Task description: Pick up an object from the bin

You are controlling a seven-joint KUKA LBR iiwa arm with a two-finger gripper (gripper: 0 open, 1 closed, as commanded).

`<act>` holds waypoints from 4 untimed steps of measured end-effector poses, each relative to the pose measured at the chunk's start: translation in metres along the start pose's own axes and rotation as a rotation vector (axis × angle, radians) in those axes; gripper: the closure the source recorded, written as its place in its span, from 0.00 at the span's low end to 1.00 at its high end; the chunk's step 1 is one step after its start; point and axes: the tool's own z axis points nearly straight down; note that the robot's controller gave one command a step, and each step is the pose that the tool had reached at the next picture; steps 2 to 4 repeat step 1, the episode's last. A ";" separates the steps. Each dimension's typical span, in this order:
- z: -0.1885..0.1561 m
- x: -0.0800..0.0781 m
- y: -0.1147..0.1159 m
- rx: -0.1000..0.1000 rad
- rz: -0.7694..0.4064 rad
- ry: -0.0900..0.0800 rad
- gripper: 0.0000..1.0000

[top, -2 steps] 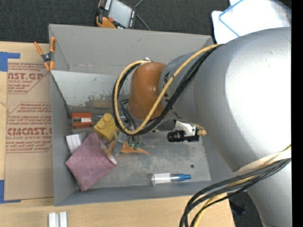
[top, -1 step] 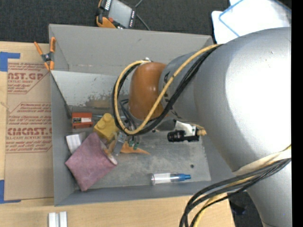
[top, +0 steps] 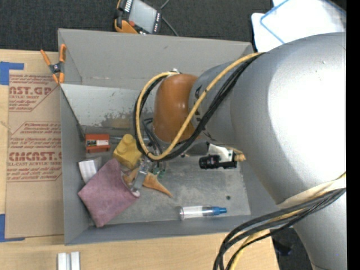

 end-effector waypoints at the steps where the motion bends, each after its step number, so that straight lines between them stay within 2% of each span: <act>1: 0.000 0.000 0.000 -0.001 0.000 -0.001 1.00; 4: 0.000 0.000 0.000 -0.001 0.000 -0.001 1.00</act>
Offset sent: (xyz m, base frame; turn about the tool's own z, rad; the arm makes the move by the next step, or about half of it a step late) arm 0.0000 0.0000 0.0000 0.0000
